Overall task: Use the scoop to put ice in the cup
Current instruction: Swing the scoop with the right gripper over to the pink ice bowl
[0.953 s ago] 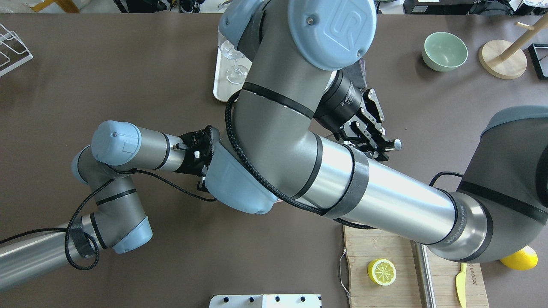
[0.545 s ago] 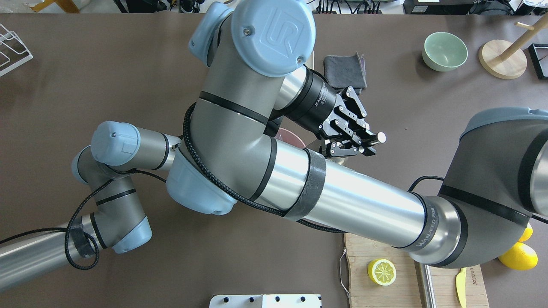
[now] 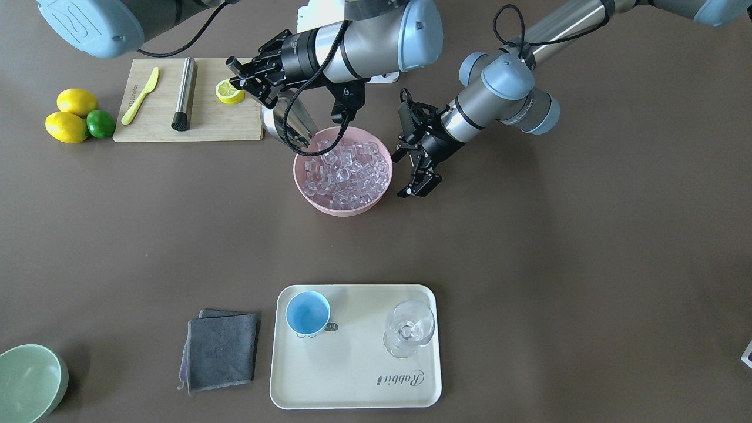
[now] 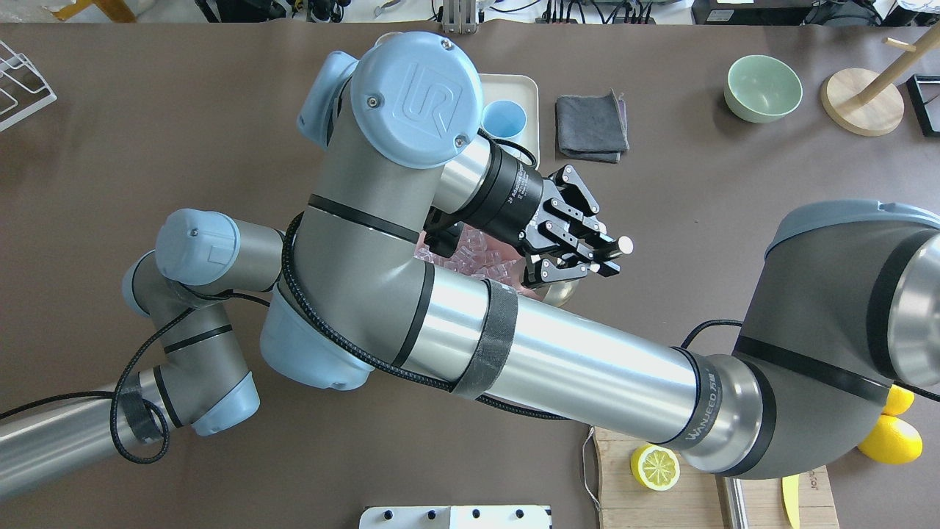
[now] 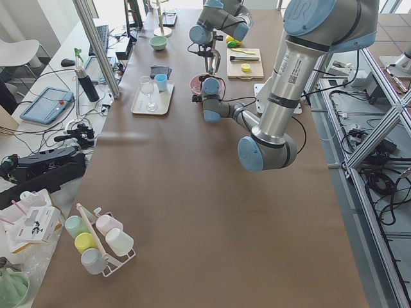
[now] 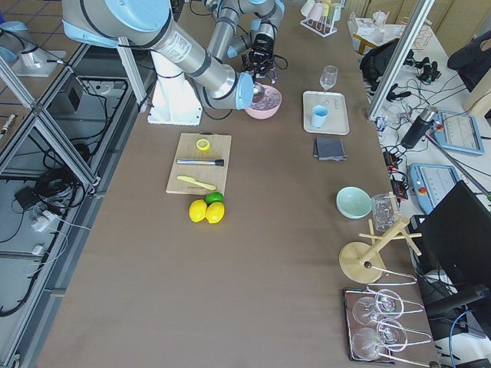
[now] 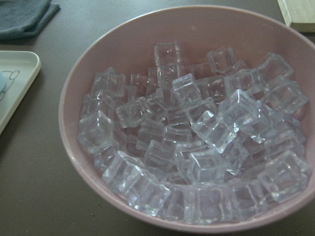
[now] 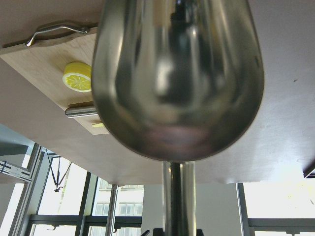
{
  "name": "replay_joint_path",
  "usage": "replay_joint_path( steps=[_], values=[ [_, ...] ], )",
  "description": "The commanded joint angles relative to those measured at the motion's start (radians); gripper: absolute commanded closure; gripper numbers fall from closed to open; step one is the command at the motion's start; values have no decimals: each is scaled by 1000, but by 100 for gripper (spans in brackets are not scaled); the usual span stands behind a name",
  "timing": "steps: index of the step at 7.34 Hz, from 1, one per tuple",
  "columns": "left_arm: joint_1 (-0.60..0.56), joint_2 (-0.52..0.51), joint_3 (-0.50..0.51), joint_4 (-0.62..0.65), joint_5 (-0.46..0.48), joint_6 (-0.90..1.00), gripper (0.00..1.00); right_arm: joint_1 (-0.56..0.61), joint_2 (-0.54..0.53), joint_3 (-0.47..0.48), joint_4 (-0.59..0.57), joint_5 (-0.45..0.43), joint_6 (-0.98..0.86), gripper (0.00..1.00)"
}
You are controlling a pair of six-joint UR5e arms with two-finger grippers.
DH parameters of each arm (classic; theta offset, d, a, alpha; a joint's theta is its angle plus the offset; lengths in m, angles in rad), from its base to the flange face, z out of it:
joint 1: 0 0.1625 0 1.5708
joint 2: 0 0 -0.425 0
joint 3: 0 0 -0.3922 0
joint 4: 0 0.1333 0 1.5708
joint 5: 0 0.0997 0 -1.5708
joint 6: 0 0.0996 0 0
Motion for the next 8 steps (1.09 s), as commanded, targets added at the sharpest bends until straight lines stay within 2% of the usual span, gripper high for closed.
replay_joint_path(
  steps=[1,8],
  values=[
    [0,3,-1,-3,0,0,2,-24,2,-47,52,-6,5,100],
    [1,6,0,-11,0,0,2,-55,2,-132,147,-12,15,100]
  ],
)
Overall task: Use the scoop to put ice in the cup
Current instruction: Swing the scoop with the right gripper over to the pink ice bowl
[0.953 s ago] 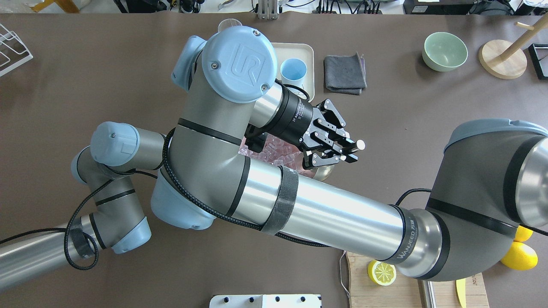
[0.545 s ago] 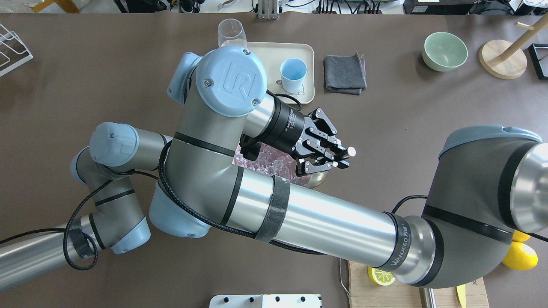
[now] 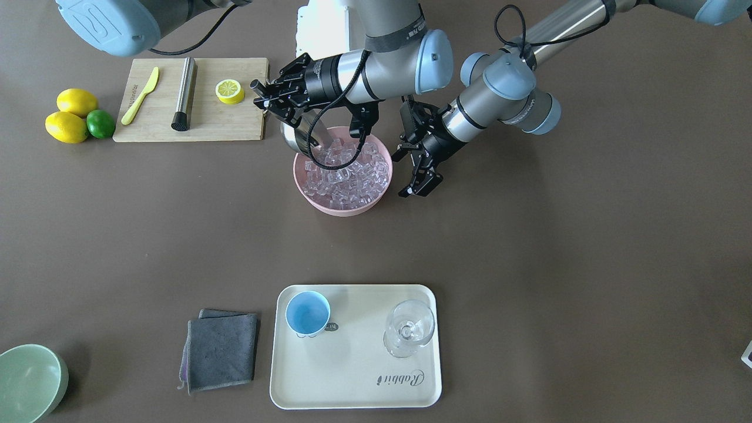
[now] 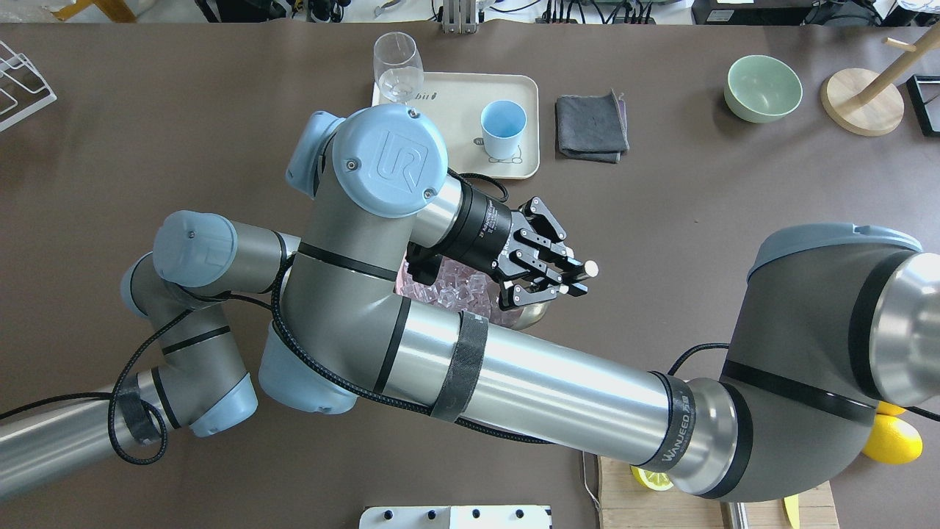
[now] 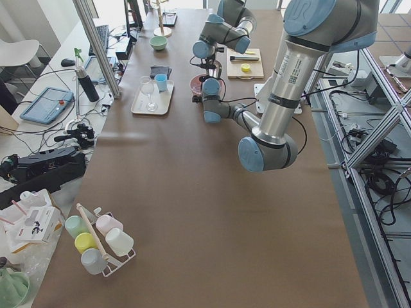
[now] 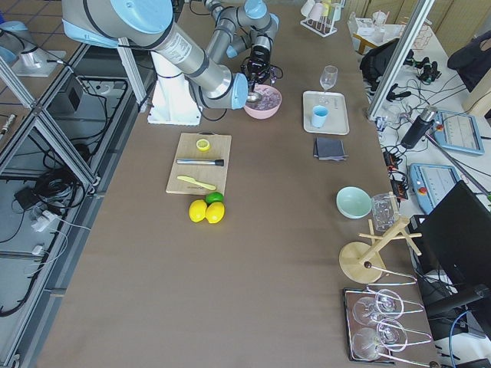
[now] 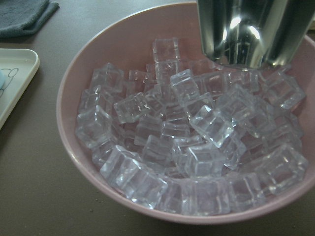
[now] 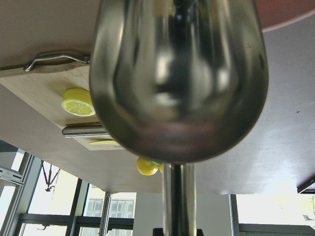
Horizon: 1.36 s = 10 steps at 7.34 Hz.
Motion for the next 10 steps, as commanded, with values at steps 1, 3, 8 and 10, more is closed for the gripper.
replay_joint_path(
  steps=[1,3,8,10],
  values=[
    [0,0,0,0,0,0,2,-1,0,-21,39,-2,0,100],
    [0,2,0,0,0,0,2,-1,-5,-40,82,-2,0,100],
    [0,2,0,0,0,0,2,-1,-51,-25,248,-9,2,100],
    [0,2,0,0,0,0,2,-3,-123,59,285,-37,-3,100]
  ],
)
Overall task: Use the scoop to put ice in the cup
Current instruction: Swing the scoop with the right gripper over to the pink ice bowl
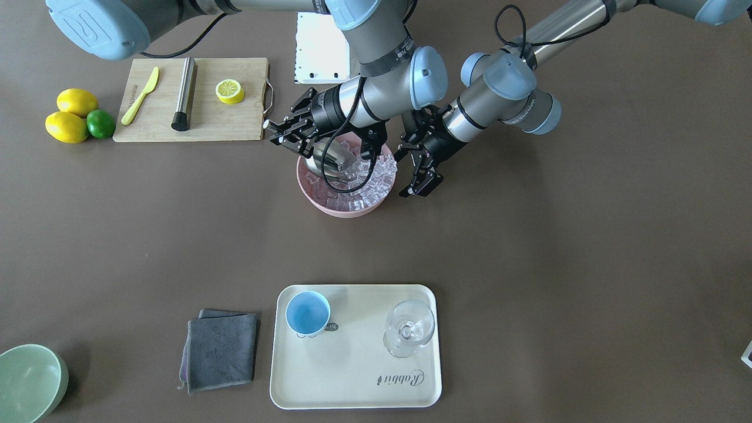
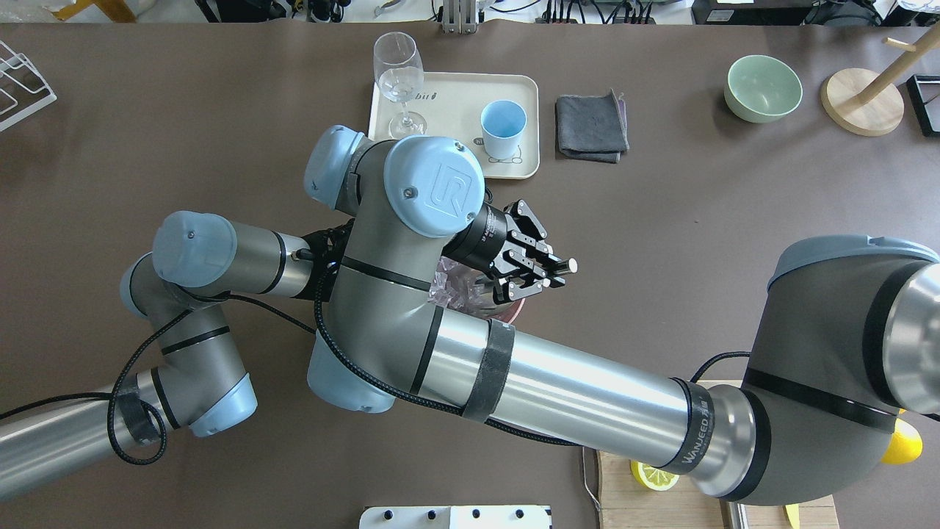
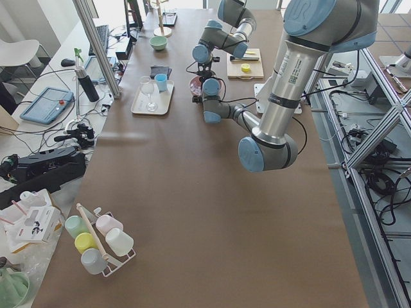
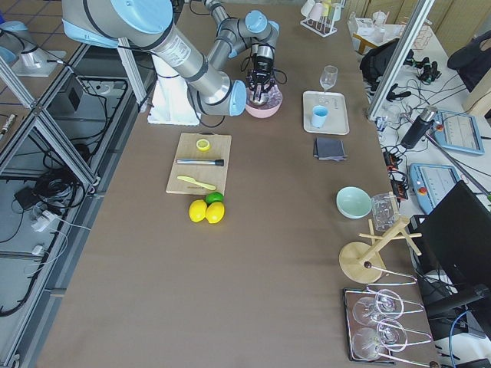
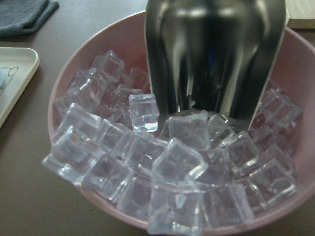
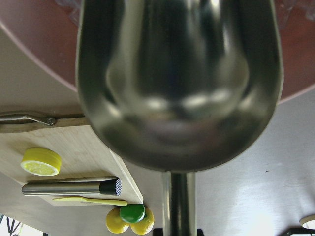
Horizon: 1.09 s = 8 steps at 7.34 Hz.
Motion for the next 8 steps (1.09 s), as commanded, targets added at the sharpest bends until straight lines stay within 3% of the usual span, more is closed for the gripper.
replay_joint_path(
  steps=[1,5,8],
  values=[
    [0,0,0,0,0,0,2,-1,-93,103,63,-32,-15,100],
    [0,2,0,0,0,2,2,-1,-246,325,97,-46,-44,100],
    [0,2,0,2,0,3,2,-1,-371,439,259,-35,-93,100]
  ],
)
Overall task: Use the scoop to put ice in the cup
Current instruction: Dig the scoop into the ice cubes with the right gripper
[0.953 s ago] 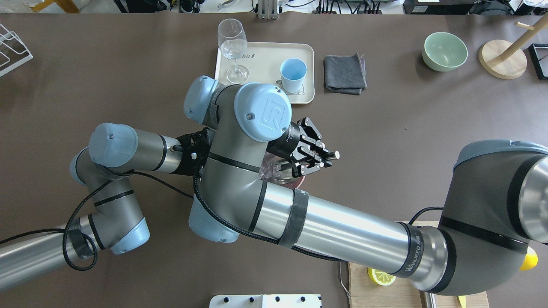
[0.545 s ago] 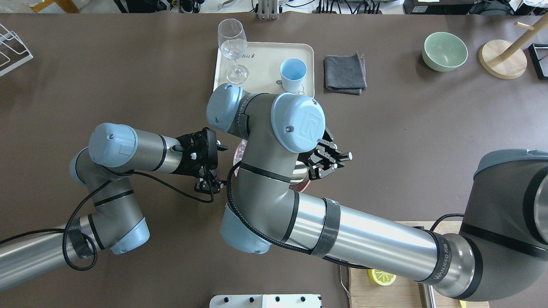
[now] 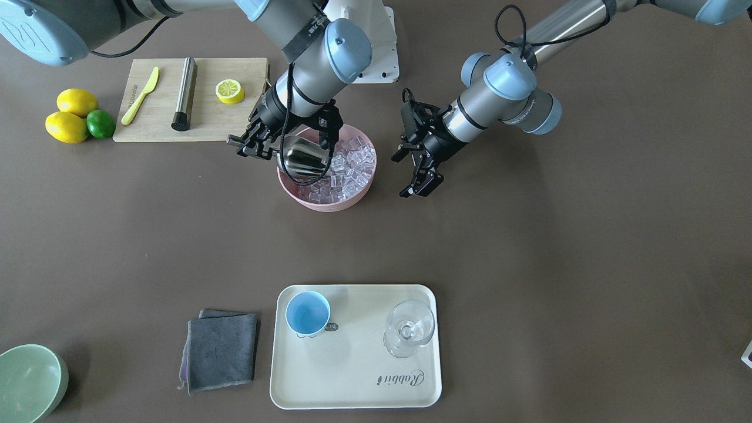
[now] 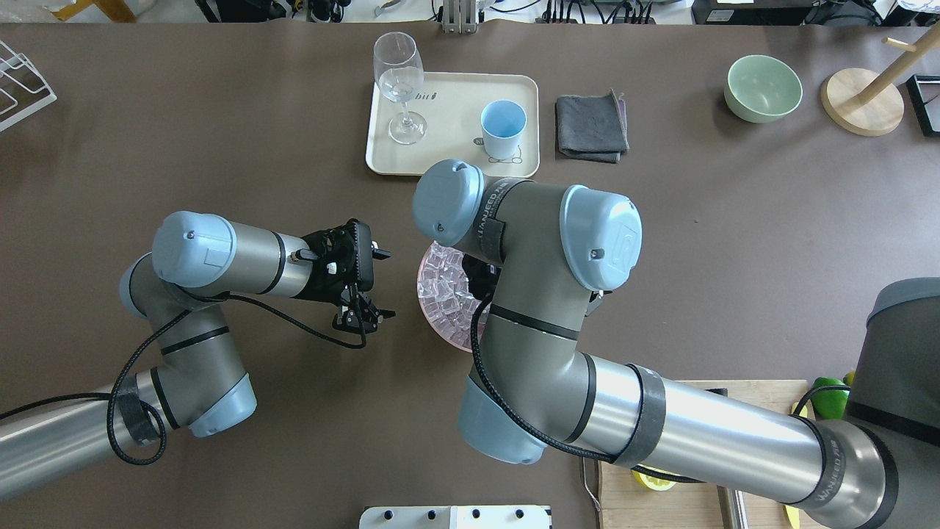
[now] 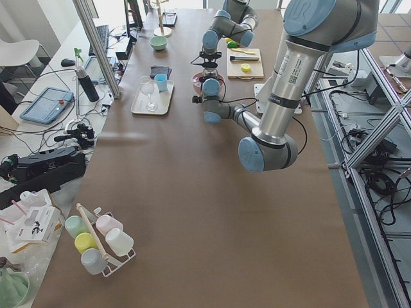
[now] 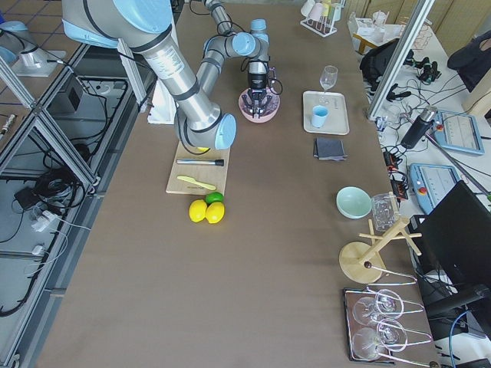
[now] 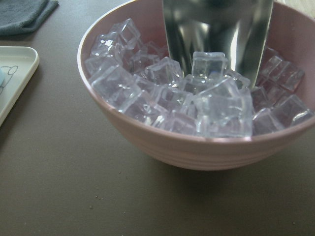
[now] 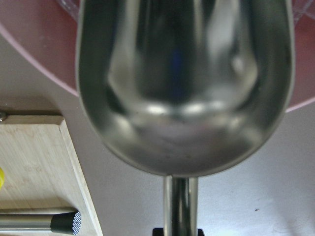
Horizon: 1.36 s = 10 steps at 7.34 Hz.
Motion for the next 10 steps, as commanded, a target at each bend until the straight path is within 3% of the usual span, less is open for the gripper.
replay_joint_path(
  steps=[1,5,8,10],
  values=[
    [0,0,5,4,0,1,2,0,-71,62,112,8,-34,100],
    [-2,-9,6,19,2,3,2,0,-133,88,269,47,-89,100],
    [-2,-17,2,44,2,3,2,0,-192,79,397,151,-137,100],
    [-2,-14,0,45,2,3,2,0,-203,69,419,189,-155,100]
  ],
)
